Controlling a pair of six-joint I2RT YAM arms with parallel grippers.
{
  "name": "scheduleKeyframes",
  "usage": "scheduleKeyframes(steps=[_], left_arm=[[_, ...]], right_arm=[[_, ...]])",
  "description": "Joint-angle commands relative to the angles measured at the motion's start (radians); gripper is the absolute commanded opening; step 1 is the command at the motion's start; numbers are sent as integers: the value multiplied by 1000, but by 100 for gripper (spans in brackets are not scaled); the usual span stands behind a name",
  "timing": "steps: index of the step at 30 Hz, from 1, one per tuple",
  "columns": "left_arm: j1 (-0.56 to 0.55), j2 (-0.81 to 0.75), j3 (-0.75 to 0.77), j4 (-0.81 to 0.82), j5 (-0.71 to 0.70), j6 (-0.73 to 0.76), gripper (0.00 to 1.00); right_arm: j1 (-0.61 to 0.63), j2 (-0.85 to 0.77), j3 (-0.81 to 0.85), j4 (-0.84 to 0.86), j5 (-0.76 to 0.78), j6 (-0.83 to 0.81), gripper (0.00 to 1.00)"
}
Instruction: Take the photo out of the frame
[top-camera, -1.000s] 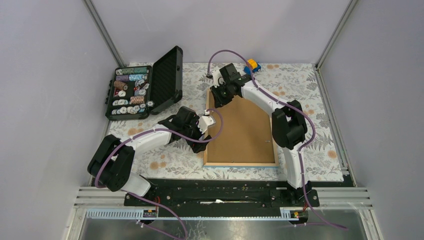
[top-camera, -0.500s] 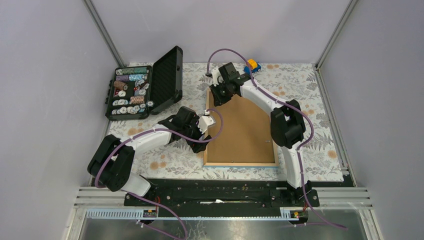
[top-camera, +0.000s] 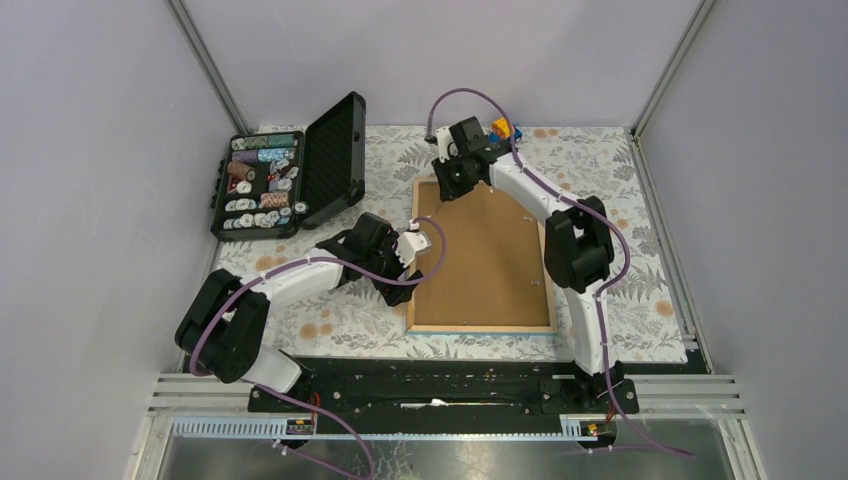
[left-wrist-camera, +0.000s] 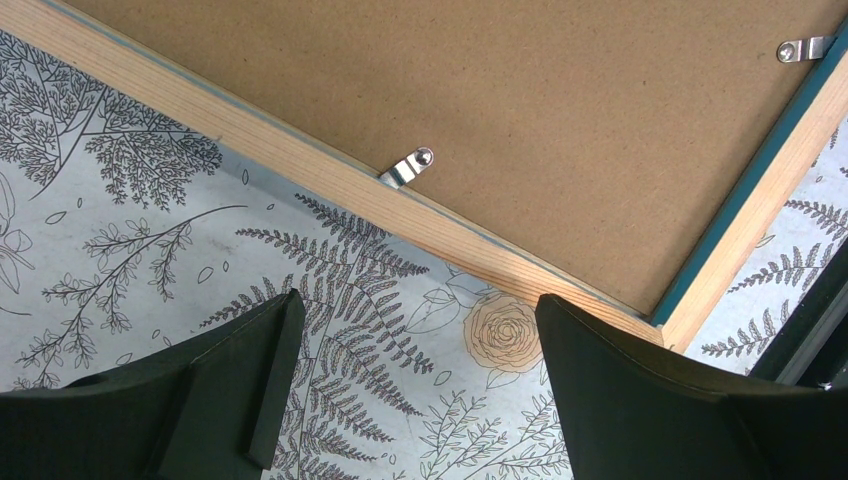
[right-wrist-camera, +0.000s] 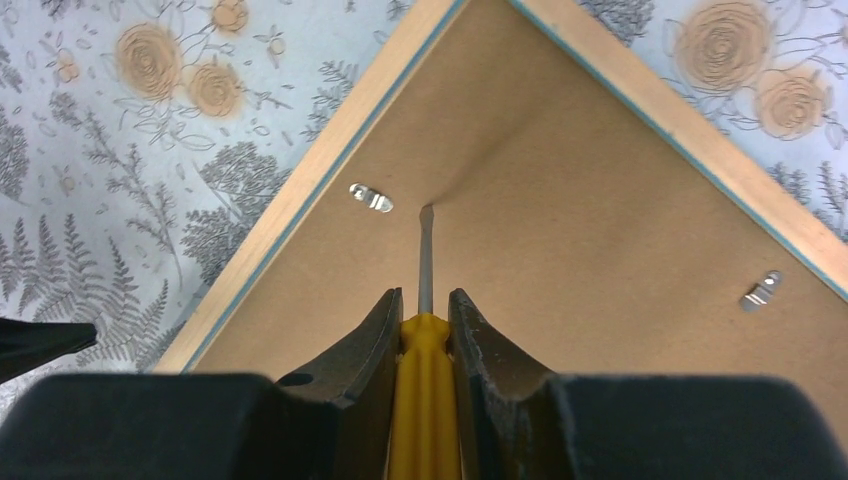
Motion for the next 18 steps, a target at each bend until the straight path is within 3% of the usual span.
scheduleKeyframes(steps=[1,6,11,18], left_arm=[[4,-12,17,14,19,-2,93],[12,-24,18,0,42,-3,93],[85,-131,5,13,227,-14,94],[90,-231,12,-104,222,25,95]], right_arm=[[-22,16,42,-1,30,-9,0],[-22,-67,-13,-32,-94,-18,0],[-21,-193,-152,-27,-241,-18,0],[23,-292,-320,24,-385,33,0]])
